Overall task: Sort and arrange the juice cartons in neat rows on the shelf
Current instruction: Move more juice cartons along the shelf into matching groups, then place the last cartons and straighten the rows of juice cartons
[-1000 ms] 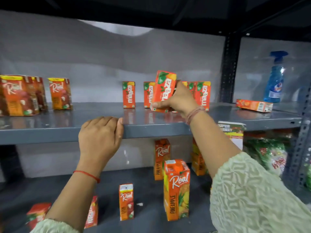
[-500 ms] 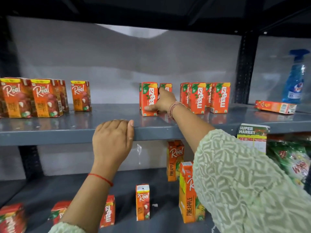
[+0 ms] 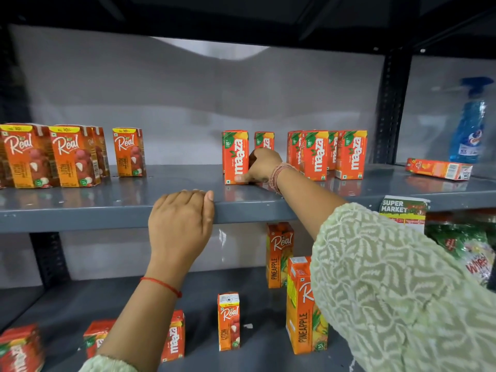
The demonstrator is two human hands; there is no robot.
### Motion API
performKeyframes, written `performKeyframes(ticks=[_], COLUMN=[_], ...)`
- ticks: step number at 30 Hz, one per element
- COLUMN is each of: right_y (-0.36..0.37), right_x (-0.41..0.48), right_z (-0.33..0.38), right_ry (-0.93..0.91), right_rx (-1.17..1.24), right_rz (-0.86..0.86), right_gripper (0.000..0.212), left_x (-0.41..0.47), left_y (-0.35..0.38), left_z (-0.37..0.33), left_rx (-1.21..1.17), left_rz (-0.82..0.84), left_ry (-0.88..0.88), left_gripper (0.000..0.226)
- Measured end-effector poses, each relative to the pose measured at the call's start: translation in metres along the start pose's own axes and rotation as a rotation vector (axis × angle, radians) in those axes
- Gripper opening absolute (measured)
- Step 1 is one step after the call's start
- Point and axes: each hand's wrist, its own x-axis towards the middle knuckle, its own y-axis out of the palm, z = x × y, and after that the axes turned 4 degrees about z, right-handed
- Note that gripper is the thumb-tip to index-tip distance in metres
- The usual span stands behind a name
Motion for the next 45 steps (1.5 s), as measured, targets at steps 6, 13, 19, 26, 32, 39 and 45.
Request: performKeyframes(ticks=[6,13,19,26,32,39,45], right_y=[0.003,0.007,0.009,0.011,-0.002,-0.036,-0.105], right_x=[0.002,0.006,0.012,0.016,-0.001,-0.072,-0.087], right_z=[0.001,0.002,0.003,0.002,-0.008,-0.09,-0.167], right_ry=[-0.013,-0.023,-0.017,-0.007,0.016,-0.234,-0.164], right_rx=[-0.011,-0.025,-0.059,-0.076,-0.007,0.265,0.114], right_rz=[-0.013,-0.022,-0.016,-0.007,-0.065,-0.74,-0.931], right_gripper=[0.057,0.059,0.06,0.058,0.051,0.017,0.02], left_x=[0.0,0.0,0.001,0.0,-0.001,0.006,0.027], left_y=[-0.001,-0.001,-0.001,0.002,0.006,0.028,0.057], left_z=[-0.001,-0.001,-0.002,0.0,-0.002,-0.071,-0.19], left_rx=[-0.011,-0.01,-0.017,-0.017,-0.003,-0.052,-0.195], left_rz=[0.014,0.013,0.001,-0.016,-0.017,-0.091,-0.043], left_ry=[-0.008,-0.014,-0.017,-0.027,-0.031,-0.019,0.156], left_gripper=[0.046,0.046,0.046,0.046,0.046,0.042,0.036])
